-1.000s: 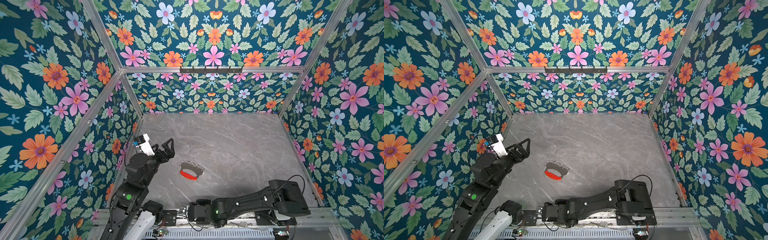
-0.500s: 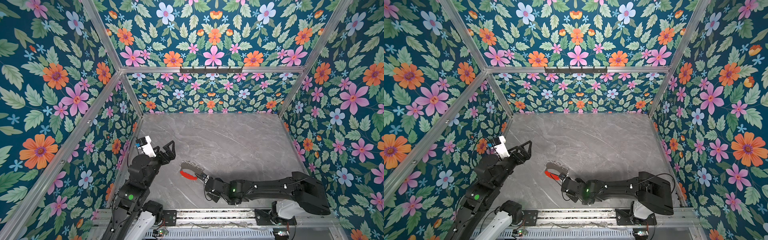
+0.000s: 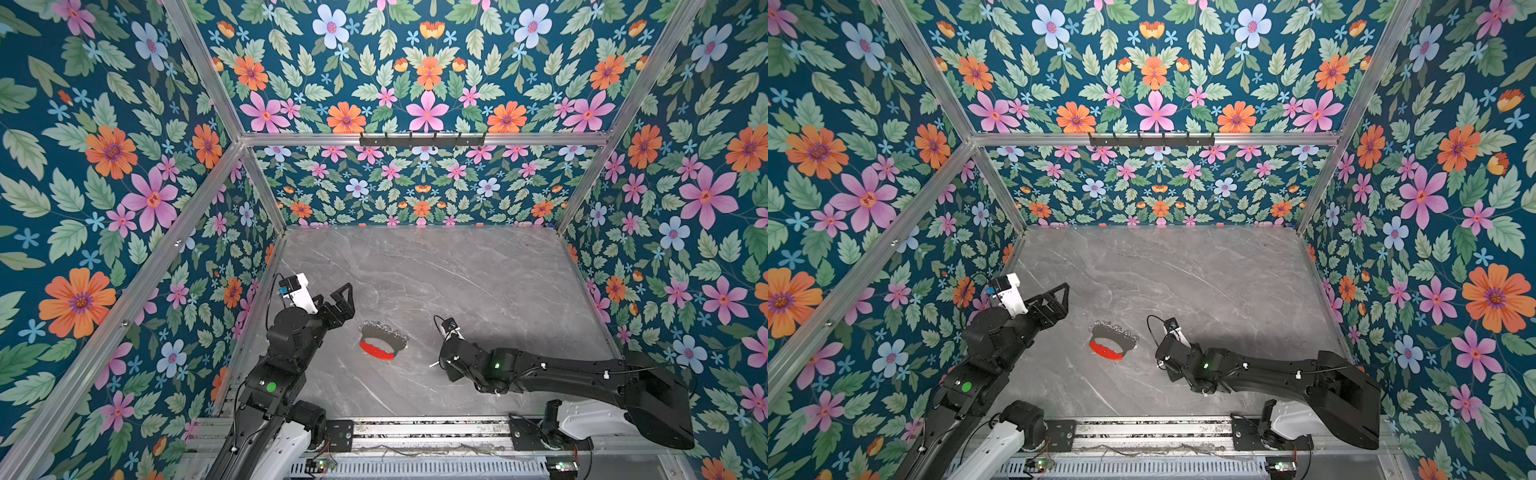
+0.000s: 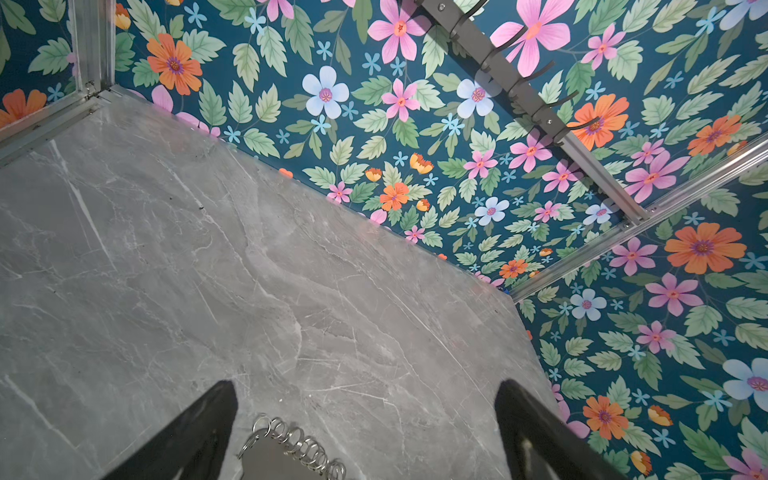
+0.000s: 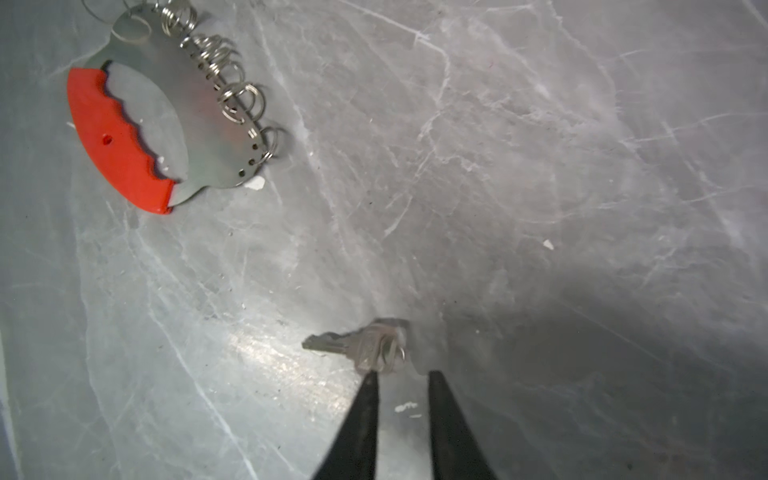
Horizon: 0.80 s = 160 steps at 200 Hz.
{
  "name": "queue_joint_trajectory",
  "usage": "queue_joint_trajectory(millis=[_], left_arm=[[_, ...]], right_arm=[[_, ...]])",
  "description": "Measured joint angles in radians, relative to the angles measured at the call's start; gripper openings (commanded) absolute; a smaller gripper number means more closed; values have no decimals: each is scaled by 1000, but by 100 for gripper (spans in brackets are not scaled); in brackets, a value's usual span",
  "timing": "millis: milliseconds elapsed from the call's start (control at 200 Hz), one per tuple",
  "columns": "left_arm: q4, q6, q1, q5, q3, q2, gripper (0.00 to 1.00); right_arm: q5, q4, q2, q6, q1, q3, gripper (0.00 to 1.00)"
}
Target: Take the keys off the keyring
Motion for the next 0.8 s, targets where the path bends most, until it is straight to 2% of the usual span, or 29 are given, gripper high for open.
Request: queue_joint_trajectory(millis=[55,75,160,200,295,340,520,630,735,800], left_arm=[[9,0,0,0,-3,0,100],[12,0,0,-1,-4,0,100],[31,1,0,-10,-11,-5,100],[40,5,0,-18,-13,-5,100],[73,28,0,-50,-12,12,100],[89,45,0,-72,-8,30,100],[170,114,0,-199,34,190,100],[250,192,0,-267,66,332,100],[344,289,23,-308,69,454,100],[428,341,73,-319,55,541,100]], right_arm=[[8,-1,-34,0,1,-1,65],[10,0,-46,-1,2,-1,71],[31,0,-123,-3,1,-3,77],[47,0,-164,-5,0,-6,83],[126,0,-284,-18,0,-10,91],[177,0,-341,-34,0,-8,99],[346,0,-453,-108,-32,23,99],[348,-13,-488,-108,-169,40,99],[253,-38,-519,-49,-387,33,99],[202,-56,-531,-20,-470,19,99]])
